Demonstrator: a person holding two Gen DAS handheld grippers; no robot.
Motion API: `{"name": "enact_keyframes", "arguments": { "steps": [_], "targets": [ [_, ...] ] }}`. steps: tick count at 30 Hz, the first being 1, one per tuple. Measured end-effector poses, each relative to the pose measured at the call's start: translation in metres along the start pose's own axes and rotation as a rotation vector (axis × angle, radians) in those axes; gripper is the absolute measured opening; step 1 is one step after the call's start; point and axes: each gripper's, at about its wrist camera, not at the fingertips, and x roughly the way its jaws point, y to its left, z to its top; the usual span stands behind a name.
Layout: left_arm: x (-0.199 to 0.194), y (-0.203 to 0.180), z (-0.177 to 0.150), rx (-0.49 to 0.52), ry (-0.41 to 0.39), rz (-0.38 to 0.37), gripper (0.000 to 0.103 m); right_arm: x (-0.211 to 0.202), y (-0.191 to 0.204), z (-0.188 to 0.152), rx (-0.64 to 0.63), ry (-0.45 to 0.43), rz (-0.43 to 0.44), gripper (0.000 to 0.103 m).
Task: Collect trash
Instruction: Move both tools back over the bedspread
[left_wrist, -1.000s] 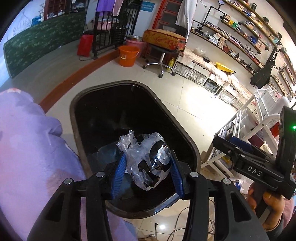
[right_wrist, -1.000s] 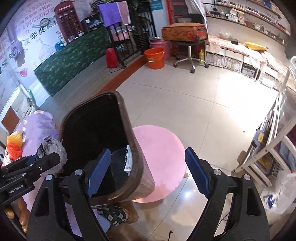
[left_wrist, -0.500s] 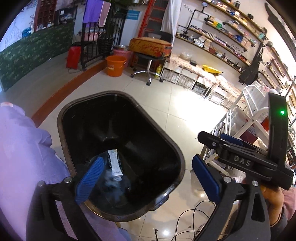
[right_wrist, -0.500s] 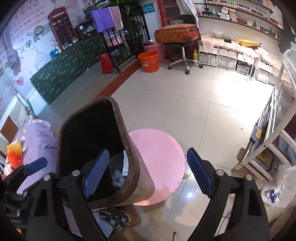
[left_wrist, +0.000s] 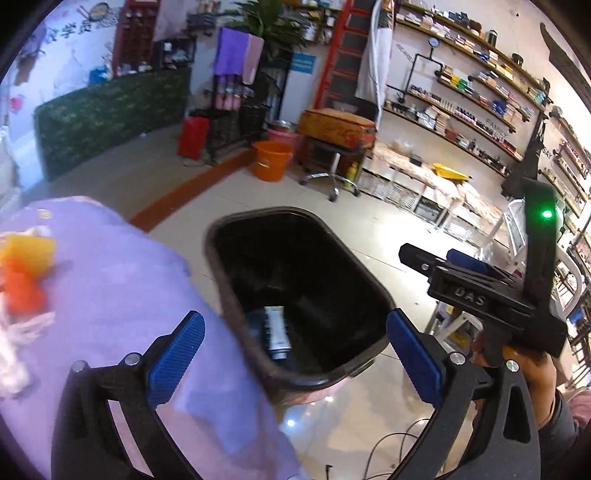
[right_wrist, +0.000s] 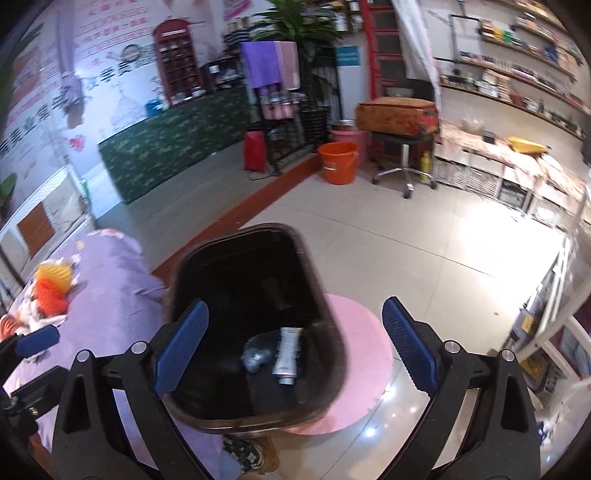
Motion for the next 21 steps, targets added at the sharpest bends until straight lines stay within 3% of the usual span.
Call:
{"name": "enact_keyframes", "arguments": {
  "steps": [6,12,18,21],
  "targets": [
    [-0.043,0.031,-0.026,-0.036,-0.051,0.064,0.097,0.0,0.051,-0.008,-0.085,0.021,0.117,0.094],
    [-0.099,0.068,-0.068,-0.05,-0.121,0.177,0.097,-0.002,0.102,-0.022,-0.162,0.049,0.22,0.094],
    [-0.169,0.122,-0.114,-0.168,-0.191,0.262,0.097,-0.003,0.149,-0.035,-0.239,0.084,0.289,0.094],
    [-0.207,0.156,-0.145,-0.249,-0.17,0.299,0.097,-0.003,0.165,-0.042,-0.276,0.103,0.315,0.094]
  ]
}}
